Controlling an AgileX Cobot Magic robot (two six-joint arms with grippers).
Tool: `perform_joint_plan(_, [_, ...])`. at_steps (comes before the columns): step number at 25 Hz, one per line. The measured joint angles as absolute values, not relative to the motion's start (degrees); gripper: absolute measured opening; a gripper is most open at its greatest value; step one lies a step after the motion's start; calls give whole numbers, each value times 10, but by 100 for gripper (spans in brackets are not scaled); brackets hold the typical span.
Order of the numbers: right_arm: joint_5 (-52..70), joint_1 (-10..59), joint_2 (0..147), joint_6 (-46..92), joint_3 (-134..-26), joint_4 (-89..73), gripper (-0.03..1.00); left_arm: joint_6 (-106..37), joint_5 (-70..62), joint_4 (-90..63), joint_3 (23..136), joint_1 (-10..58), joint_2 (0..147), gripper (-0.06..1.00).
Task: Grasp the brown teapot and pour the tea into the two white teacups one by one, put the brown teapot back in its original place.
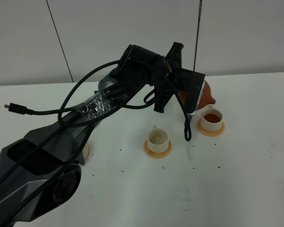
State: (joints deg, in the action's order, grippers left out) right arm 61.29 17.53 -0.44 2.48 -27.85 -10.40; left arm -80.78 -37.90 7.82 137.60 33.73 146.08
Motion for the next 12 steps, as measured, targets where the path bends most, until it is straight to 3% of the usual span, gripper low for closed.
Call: perform_joint_plan(12, [613, 175, -4, 25, -278, -104, 24, -724, -406, 78, 1376, 337, 1444, 17])
